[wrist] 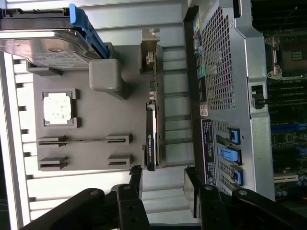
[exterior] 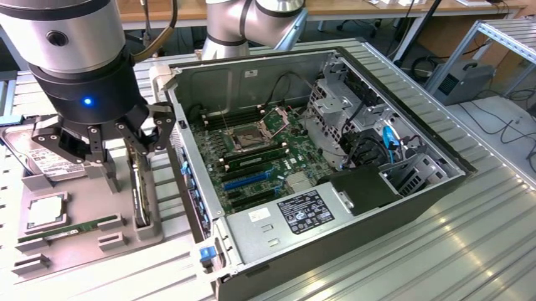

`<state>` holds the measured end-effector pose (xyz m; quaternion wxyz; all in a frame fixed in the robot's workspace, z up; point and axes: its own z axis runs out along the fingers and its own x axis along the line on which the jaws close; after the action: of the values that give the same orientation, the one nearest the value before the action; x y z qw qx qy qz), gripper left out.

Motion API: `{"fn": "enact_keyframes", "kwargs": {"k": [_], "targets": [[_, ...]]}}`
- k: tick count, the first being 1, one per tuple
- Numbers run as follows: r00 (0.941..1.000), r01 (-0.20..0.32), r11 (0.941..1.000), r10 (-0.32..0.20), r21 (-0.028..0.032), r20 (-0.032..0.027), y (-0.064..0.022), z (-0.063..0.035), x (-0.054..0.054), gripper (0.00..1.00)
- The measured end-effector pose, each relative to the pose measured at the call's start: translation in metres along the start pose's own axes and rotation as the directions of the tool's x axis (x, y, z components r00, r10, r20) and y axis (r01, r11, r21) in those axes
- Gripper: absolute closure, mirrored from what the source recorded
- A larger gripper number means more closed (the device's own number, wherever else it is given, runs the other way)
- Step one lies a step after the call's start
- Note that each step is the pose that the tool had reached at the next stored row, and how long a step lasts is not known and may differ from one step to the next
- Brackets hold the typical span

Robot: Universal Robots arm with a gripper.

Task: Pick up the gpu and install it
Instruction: 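Pick up the gpu and move the gpu toward the slot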

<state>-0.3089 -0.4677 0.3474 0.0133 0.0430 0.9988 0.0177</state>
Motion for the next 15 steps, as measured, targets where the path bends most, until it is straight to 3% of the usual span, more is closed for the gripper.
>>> {"fn": "enact_keyframes", "kwargs": {"k": [15], "targets": [[1.0000, -0.001, 1.0000, 0.001, 0.0001, 0.0000, -0.0002, 0.0046, 0.0001, 0.52]]}}
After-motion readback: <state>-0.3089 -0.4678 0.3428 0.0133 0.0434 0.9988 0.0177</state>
